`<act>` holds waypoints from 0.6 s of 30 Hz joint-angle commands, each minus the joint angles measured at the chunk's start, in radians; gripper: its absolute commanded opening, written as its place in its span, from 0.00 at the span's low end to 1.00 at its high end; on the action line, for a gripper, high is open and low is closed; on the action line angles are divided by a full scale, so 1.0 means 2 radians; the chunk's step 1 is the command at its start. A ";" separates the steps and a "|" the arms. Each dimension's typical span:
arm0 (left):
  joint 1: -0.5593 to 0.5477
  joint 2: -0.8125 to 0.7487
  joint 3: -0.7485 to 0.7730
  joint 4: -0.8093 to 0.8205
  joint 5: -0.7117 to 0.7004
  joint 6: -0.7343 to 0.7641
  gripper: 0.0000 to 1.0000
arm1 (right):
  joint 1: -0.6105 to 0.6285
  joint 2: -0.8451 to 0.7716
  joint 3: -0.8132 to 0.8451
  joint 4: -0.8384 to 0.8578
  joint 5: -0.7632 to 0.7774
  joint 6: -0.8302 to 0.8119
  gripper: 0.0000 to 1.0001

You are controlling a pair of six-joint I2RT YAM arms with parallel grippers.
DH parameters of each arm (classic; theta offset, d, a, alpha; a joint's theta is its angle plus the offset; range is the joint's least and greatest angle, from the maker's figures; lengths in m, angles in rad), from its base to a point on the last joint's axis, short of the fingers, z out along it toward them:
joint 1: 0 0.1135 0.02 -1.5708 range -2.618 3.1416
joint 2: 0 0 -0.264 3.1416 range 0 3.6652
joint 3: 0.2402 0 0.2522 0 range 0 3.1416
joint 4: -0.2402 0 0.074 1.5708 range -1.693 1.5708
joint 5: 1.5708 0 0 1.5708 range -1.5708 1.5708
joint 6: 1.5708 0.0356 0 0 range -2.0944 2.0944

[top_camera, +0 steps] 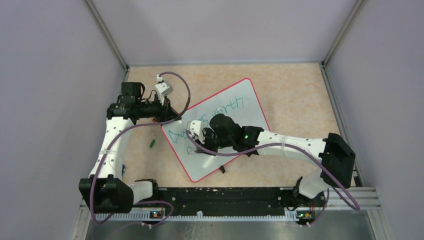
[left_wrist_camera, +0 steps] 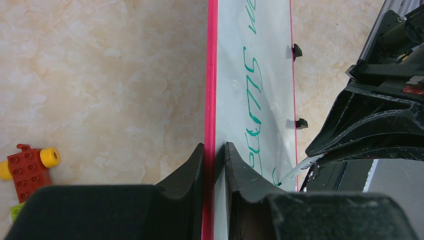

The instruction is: Write a sentence on the whiteboard

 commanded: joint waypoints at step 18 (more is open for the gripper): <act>-0.002 -0.004 0.003 0.012 0.012 0.005 0.00 | 0.045 0.007 -0.040 -0.003 -0.004 -0.005 0.00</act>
